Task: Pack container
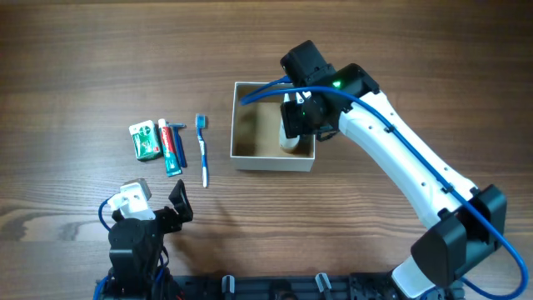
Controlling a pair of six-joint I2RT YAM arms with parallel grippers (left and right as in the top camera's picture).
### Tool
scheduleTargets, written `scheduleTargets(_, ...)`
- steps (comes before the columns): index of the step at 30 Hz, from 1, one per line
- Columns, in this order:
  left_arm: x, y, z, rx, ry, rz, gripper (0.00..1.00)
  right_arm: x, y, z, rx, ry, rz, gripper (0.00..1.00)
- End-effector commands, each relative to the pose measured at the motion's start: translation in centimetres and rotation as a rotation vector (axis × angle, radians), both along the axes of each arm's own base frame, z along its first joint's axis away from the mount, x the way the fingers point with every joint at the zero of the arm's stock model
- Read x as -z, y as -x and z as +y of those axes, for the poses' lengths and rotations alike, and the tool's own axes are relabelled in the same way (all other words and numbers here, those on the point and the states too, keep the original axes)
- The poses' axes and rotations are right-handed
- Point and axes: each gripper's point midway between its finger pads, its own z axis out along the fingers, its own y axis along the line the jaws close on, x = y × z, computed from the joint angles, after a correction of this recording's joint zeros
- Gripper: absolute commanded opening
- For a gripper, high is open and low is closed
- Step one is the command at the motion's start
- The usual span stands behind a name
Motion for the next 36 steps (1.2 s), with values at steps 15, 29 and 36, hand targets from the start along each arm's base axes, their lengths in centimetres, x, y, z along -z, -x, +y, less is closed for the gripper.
scheduleTargets(15,0.5,0.0,-0.2,0.013,0.001,0.008,1.0,-19.0,3.7,-21.1,0.602,-0.136,-0.543,1.0)
scheduleTargets(29,-7.7,-1.1,-0.6,-0.021,0.155,-0.196,0.99,-8.6,-0.7,-22.1,0.645,-0.129,-0.143,1.0)
scheduleTargets(36,-11.8,-4.3,1.0,-0.07,0.001,0.078,1.0,-8.5,-0.8,-22.2,0.646,-0.128,-0.141,1.0)
